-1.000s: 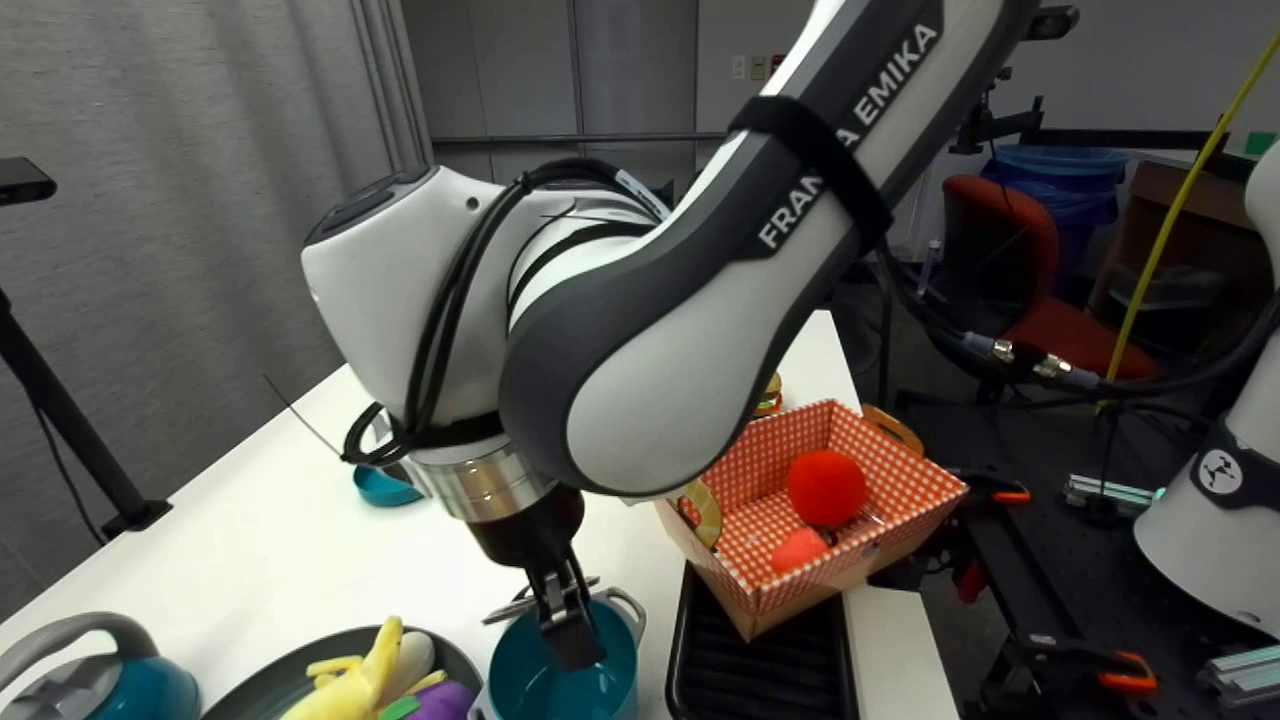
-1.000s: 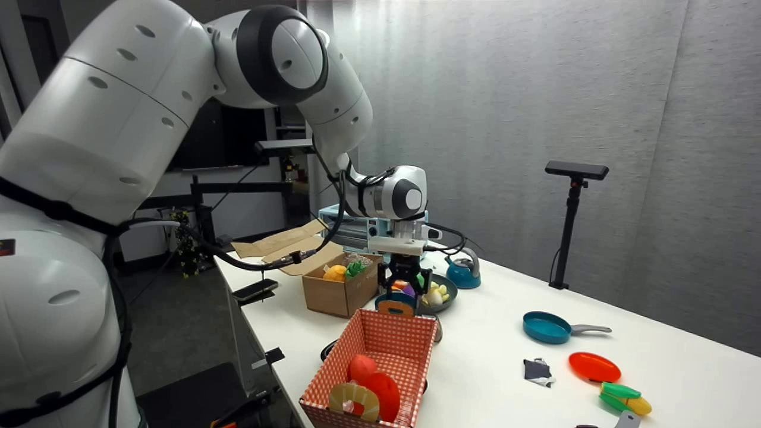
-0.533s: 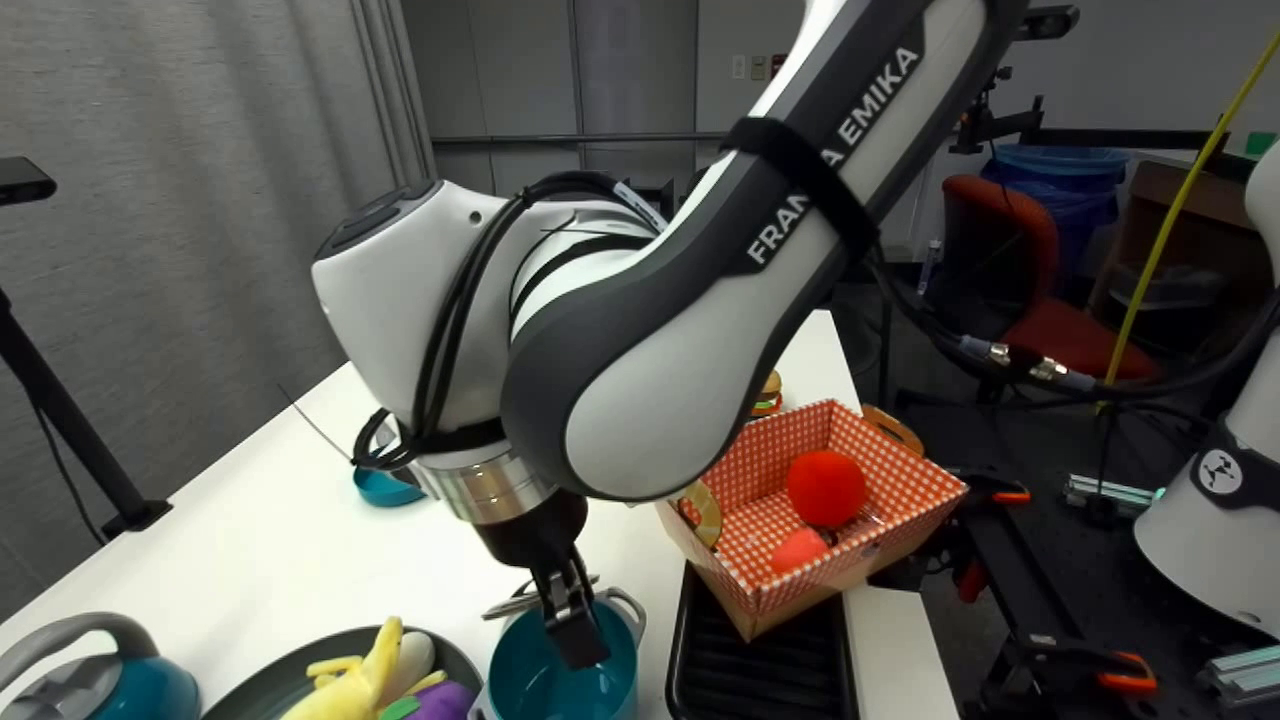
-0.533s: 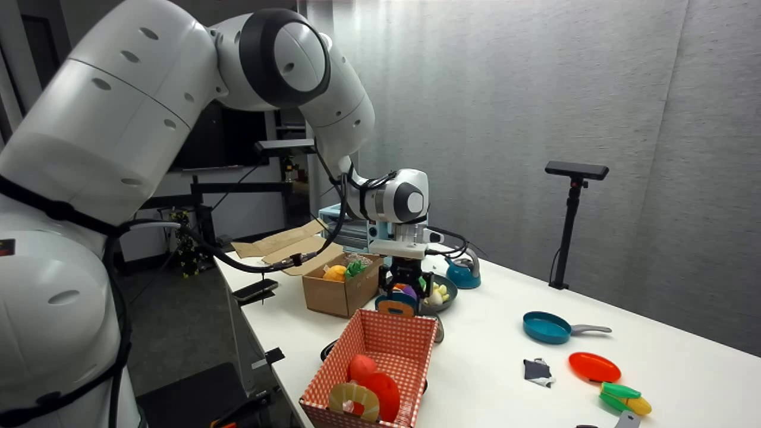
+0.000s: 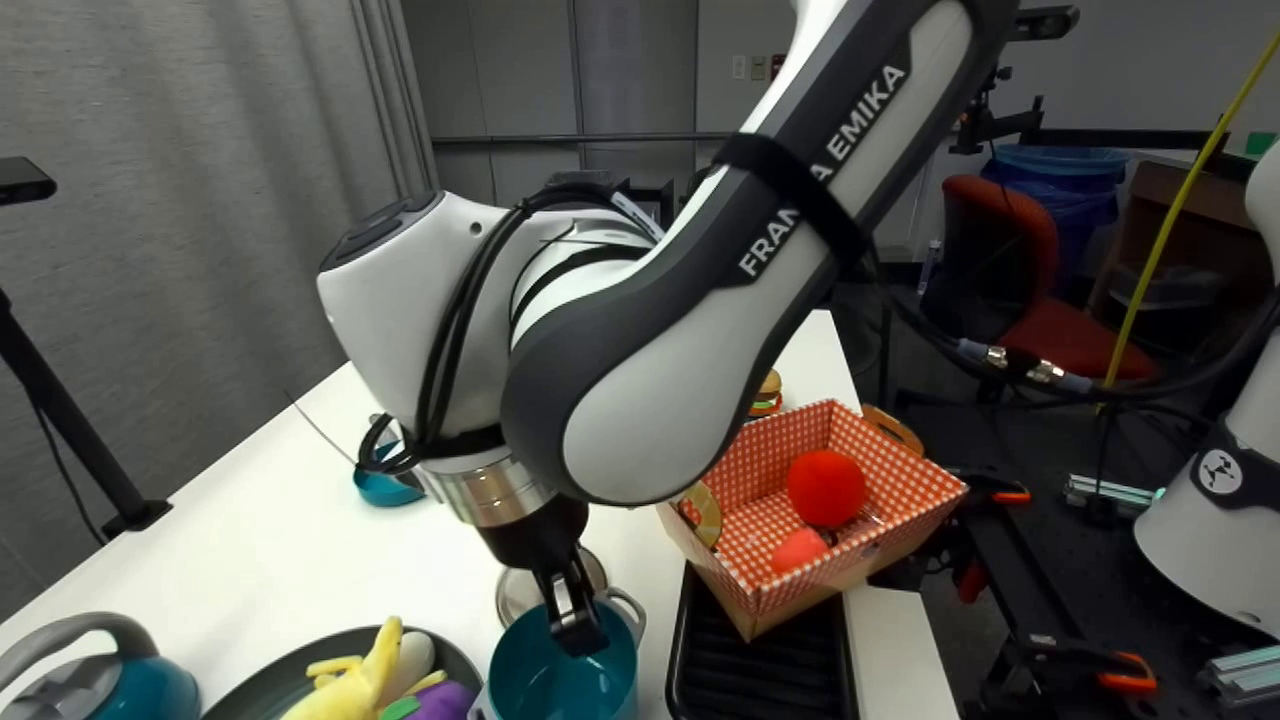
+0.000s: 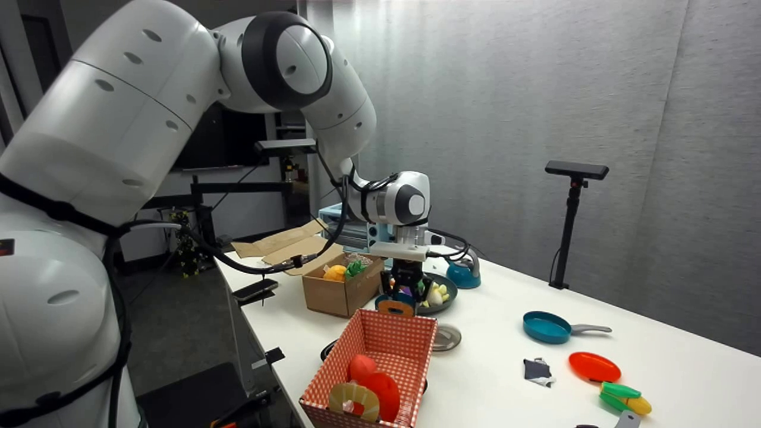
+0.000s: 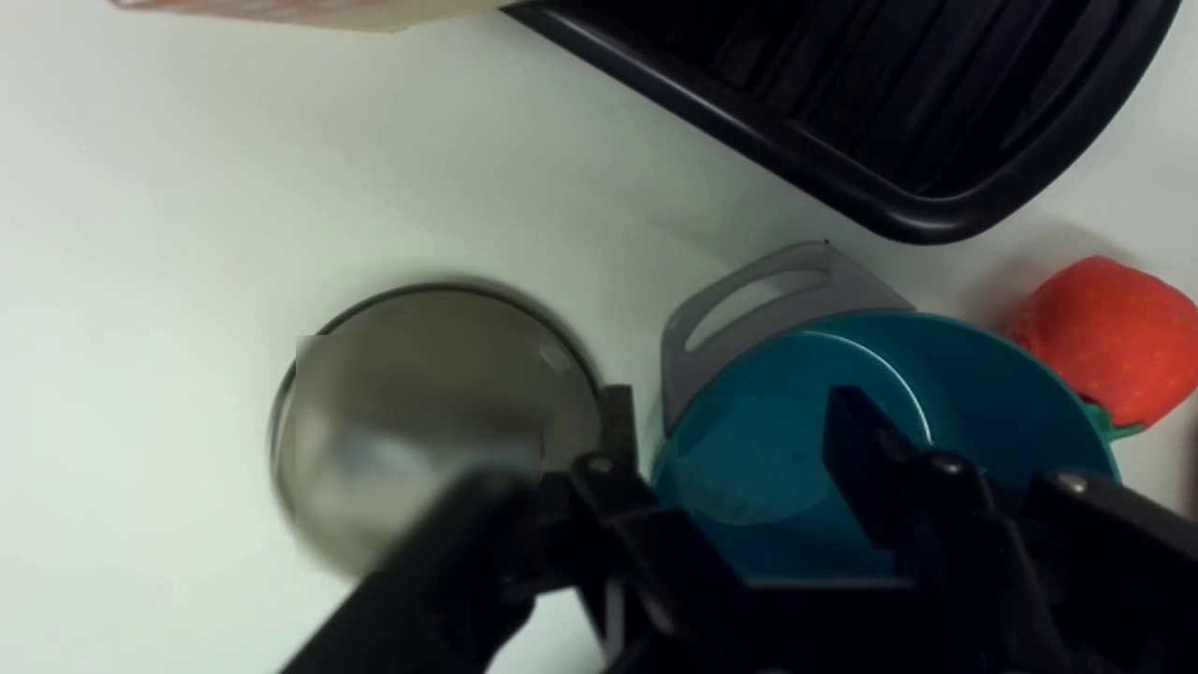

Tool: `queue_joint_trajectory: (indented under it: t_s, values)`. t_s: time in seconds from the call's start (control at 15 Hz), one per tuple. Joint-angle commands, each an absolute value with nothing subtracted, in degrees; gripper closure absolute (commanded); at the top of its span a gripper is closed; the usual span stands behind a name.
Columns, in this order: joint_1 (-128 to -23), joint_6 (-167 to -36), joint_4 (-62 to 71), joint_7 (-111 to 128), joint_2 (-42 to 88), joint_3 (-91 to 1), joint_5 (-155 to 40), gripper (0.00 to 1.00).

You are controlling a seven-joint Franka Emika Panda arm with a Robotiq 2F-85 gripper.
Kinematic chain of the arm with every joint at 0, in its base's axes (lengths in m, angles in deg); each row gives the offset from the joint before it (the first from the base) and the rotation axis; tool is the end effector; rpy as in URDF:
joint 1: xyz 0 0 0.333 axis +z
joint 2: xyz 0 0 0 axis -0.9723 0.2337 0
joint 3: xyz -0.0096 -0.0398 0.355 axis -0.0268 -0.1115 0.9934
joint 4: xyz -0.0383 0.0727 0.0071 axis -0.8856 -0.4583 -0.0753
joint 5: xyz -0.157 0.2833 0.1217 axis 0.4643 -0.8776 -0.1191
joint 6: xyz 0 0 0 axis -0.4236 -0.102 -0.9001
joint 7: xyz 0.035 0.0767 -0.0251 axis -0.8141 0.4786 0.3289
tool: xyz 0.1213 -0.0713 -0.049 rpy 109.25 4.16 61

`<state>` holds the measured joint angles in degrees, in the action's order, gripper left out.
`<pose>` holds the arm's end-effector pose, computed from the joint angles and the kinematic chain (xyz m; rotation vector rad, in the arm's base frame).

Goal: Pick up the lid

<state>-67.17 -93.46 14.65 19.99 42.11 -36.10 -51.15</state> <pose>0.6014 0.1374 0.2175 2.9597 0.7076 -0.2962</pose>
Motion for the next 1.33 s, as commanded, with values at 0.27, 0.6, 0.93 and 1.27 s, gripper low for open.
queue_joint_trajectory:
  t_s: [0.27,0.6,0.93,1.27]
  values:
    - [-67.81,-93.7,12.92,21.63,42.69,-36.51,-50.28,0.87]
    - [-67.34,-93.28,12.94,20.79,41.89,-36.74,-49.89,0.64]
    - [-67.25,-92.6,13.1,20.3,40.34,-36.7,-50.14,0.34]
    - [-67.3,-92.55,15.01,18.65,36.73,-36.71,-50.9,0.0]
